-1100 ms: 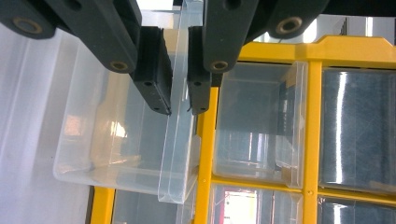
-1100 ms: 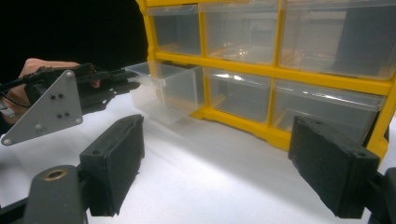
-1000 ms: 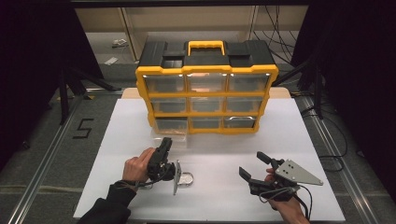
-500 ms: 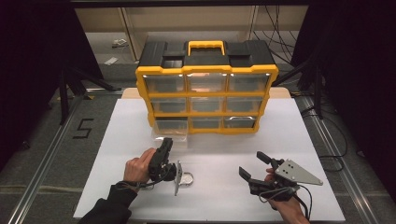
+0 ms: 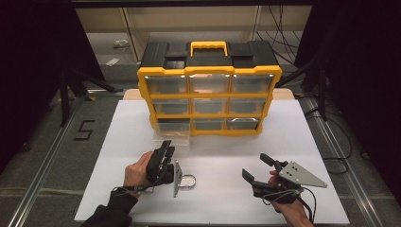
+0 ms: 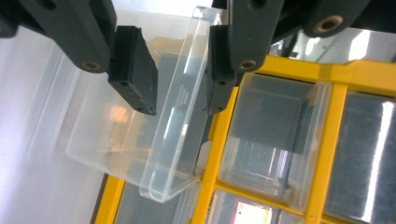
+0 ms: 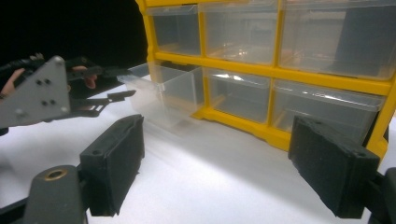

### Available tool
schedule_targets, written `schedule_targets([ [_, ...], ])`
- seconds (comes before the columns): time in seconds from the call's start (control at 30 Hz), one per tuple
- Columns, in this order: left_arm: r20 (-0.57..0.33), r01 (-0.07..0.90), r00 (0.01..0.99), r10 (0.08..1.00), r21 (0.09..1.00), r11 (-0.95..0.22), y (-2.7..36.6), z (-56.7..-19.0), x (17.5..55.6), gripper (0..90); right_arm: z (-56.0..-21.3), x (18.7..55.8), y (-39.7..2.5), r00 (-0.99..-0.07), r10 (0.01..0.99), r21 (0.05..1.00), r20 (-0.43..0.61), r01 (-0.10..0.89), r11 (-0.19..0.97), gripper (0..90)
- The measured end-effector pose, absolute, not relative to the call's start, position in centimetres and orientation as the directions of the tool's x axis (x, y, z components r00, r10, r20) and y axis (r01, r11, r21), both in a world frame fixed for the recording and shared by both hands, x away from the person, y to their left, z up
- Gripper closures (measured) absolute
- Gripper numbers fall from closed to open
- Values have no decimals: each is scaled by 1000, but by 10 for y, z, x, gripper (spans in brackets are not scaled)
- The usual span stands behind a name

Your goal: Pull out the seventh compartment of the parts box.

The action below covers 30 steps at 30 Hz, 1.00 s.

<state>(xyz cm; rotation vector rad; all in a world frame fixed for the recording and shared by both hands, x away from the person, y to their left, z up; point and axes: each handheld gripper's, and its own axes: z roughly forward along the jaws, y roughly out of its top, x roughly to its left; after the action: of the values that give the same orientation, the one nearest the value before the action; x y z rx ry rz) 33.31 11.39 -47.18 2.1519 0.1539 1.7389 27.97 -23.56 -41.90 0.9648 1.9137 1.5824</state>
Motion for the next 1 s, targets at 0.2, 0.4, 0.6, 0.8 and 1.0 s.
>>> schedule_targets([
  [0.2, 878, -136, 281, 388, 437, -889, 116, -466, 327, 514, -419, 280, -236, -640, 765, 972, 76, 217, 85, 193],
  [0.4, 786, -104, 382, 485, 558, -823, 115, -459, 326, 381, -419, 280, -236, -641, 764, 973, 74, 216, 87, 193],
  [0.6, 682, -79, 476, 555, 662, -746, 117, -452, 326, 333, -419, 279, -235, -642, 763, 972, 72, 216, 90, 193],
  [0.8, 572, -50, 558, 602, 747, -663, 120, -446, 327, 296, -419, 279, -236, -643, 762, 972, 73, 217, 90, 193],
  [1.0, 494, -28, 610, 620, 795, -607, 121, -443, 327, 271, -419, 280, -235, -644, 762, 972, 73, 217, 90, 193],
])
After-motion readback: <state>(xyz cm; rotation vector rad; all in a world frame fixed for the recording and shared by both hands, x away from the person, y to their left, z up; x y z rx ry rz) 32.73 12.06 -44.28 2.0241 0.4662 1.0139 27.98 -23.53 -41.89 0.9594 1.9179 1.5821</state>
